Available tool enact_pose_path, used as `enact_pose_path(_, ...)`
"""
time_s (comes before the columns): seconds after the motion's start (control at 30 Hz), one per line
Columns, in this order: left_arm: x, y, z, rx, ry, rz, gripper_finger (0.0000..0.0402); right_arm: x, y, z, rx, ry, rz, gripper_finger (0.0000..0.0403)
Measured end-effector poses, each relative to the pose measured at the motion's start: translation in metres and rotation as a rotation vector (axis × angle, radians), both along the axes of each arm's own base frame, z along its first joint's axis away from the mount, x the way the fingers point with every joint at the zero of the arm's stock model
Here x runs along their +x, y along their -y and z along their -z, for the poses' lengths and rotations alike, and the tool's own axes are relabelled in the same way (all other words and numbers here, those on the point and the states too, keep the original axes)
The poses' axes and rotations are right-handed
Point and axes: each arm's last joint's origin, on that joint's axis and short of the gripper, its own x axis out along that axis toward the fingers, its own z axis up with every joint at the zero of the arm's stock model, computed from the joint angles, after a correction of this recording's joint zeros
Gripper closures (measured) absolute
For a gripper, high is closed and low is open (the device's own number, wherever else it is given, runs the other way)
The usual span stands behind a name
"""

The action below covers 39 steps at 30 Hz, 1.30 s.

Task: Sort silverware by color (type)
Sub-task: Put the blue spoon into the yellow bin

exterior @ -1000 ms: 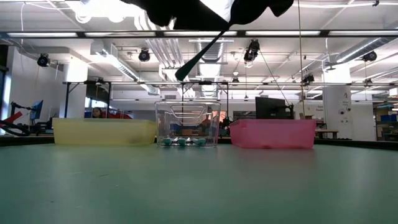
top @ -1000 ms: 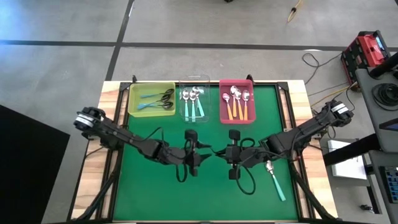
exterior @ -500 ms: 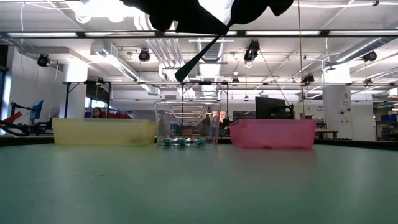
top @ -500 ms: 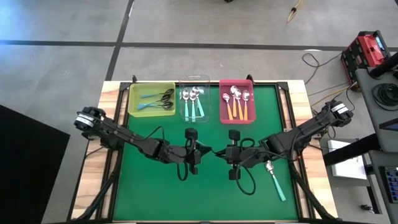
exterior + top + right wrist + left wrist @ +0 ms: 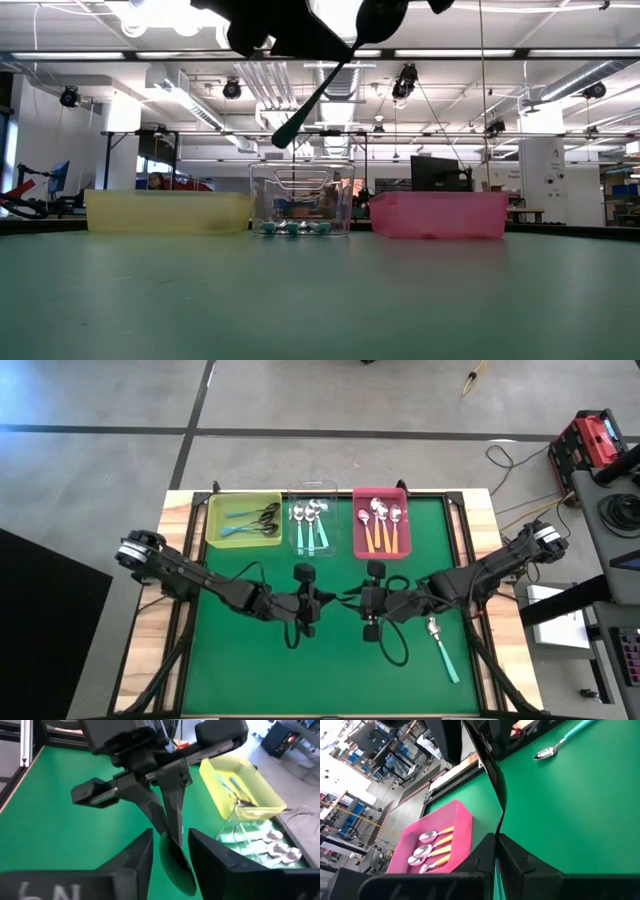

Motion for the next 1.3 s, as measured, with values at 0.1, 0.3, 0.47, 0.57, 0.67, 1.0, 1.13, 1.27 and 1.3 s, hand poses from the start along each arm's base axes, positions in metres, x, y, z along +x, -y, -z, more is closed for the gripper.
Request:
enact_pose_path(0.1,-0.005,-0.002,-0.006,-0.009,-0.005,-0.017,0.0401,0.001,0.001,-0.006,-0.021,0.012,-0.010,0.0266)
enact_pose_path(0.3,-0.021,-0.010,-0.013,0.022,-0.064,-0.111,0.0401,0.003,0.004,-0.010,-0.051,0.025,0.024,0.0233)
enact_pose_path(0.47,-0.046,-0.026,-0.019,0.115,-0.207,-0.241,0.0401,0.001,0.008,-0.013,-0.040,0.032,0.072,0.0222)
enact_pose_path(0.57,-0.064,-0.041,-0.025,0.096,-0.266,-0.304,0.0401,0.000,0.009,-0.012,-0.033,0.023,0.081,0.0220)
enact_pose_path(0.67,-0.082,-0.057,-0.028,0.095,-0.339,-0.372,0.0401,0.000,0.010,-0.013,-0.032,0.026,0.083,0.0220)
enact_pose_path(1.0,-0.122,-0.109,-0.032,0.121,-0.609,-0.550,0.0401,0.001,0.015,-0.012,-0.044,0.018,0.092,0.0220)
enact_pose_path(1.13,-0.130,-0.122,-0.033,0.113,-0.673,-0.578,0.0401,0.002,0.018,-0.012,-0.051,0.013,0.098,0.0220)
enact_pose_path(1.27,-0.132,-0.136,-0.032,0.084,-0.719,-0.585,0.0402,0.003,0.023,-0.011,-0.057,0.004,0.114,0.0220)
enact_pose_path(1.3,-0.132,-0.139,-0.032,0.085,-0.731,-0.592,0.0401,0.004,0.025,-0.011,-0.061,0.001,0.118,0.0220)
